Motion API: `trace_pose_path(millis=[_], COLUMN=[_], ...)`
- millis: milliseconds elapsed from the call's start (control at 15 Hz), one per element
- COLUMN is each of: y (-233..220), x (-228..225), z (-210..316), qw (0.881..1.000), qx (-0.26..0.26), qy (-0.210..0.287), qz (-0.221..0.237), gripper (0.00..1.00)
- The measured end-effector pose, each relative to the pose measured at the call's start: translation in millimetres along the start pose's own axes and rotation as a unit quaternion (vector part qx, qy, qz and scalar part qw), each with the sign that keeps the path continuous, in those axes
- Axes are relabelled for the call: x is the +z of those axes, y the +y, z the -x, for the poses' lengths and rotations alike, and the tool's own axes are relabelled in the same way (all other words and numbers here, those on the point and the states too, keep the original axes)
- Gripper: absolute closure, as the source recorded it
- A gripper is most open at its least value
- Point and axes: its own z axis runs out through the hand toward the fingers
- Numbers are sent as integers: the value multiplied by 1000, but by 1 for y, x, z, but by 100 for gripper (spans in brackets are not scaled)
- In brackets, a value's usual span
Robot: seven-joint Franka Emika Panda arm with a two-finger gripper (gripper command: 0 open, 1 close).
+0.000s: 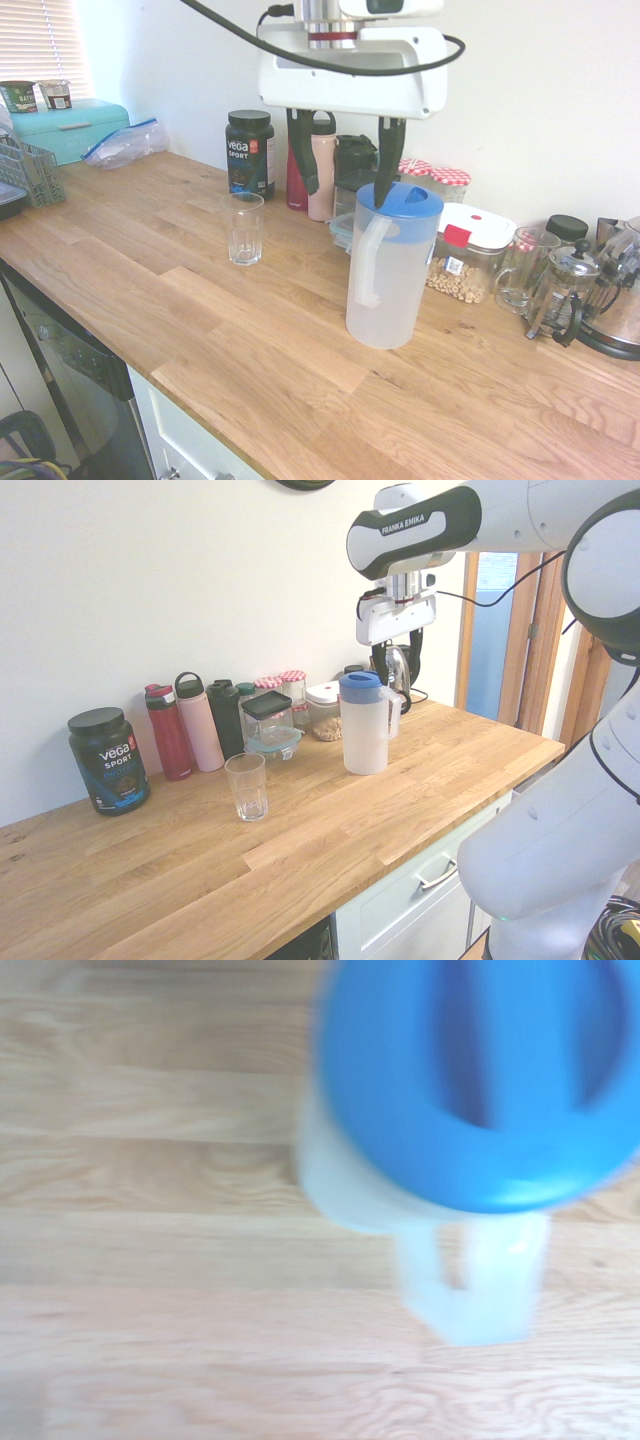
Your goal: Pour me some water
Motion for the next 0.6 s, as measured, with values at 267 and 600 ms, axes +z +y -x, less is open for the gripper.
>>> trace_pose_path(millis=[267,600], y=[-5,-19], x=[37,72], z=[-29,-44], qw=[1000,999], qx=[-6,-12], qy=[-5,-8], qz=[-25,-28], gripper=[0,100])
